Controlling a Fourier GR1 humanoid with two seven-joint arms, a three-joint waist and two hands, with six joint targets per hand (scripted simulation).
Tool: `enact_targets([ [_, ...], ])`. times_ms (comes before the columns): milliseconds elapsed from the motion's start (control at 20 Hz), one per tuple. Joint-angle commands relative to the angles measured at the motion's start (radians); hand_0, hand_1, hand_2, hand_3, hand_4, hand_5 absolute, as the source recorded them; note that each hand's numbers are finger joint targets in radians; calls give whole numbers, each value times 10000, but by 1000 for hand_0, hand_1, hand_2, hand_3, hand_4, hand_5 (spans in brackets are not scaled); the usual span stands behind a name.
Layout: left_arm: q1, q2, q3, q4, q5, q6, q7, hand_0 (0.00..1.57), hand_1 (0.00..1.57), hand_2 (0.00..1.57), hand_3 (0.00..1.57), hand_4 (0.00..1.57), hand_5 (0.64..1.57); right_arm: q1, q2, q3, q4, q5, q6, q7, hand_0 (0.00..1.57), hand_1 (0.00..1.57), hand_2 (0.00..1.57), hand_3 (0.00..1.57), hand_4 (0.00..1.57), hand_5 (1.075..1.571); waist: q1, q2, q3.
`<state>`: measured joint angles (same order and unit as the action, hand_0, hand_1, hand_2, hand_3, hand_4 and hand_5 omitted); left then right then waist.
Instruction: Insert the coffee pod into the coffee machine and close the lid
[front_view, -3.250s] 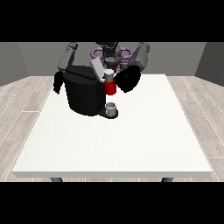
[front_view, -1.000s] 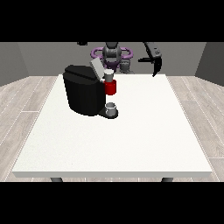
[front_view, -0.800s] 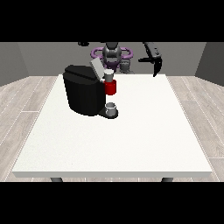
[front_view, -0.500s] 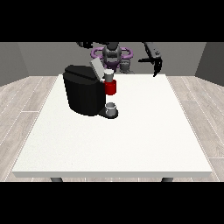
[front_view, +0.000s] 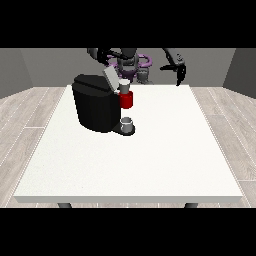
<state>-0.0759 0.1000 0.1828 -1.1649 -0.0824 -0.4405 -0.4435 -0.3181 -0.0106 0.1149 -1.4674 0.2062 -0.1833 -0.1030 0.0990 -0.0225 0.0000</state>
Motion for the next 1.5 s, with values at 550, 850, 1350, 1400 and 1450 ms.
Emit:
enact_targets([
  [550, -489, 526, 95, -257, 536, -231, -105, 0, 0, 0, 0, 298, 1571, -2336, -923, -2134, 2930, -842, 510, -1129, 0, 0, 0, 0, 453, 1571, 183, 1251, 1],
  [850, -374, 654, 287, 708, 372, 35, -942, 0, 0, 0, 0, 385, 1571, -2928, -636, -2044, 3119, -792, 189, -629, 0, 0, 0, 0, 439, 1571, -58, 1183, -3],
  [1350, -703, 643, 215, 733, 499, 104, -792, 0, 0, 0, 0, 377, 1571, -3597, -506, -1912, 3794, -670, 35, -649, 0, 0, 0, 0, 423, 1571, 357, 1563, -5],
  [1400, -831, -185, -439, -297, 411, 521, 205, 0, 0, 0, 0, 354, 1571, -3852, -812, -2196, 4388, -559, -106, -814, 0, 0, 0, 0, 445, 1571, 875, 1481, 2],
  [1450, -1081, 662, 320, 974, 623, 162, -777, 0, 0, 0, 0, 361, 1571, -3682, -597, -1942, 3906, -733, 218, -977, 0, 0, 0, 0, 427, 1571, 158, 1717, -4],
])
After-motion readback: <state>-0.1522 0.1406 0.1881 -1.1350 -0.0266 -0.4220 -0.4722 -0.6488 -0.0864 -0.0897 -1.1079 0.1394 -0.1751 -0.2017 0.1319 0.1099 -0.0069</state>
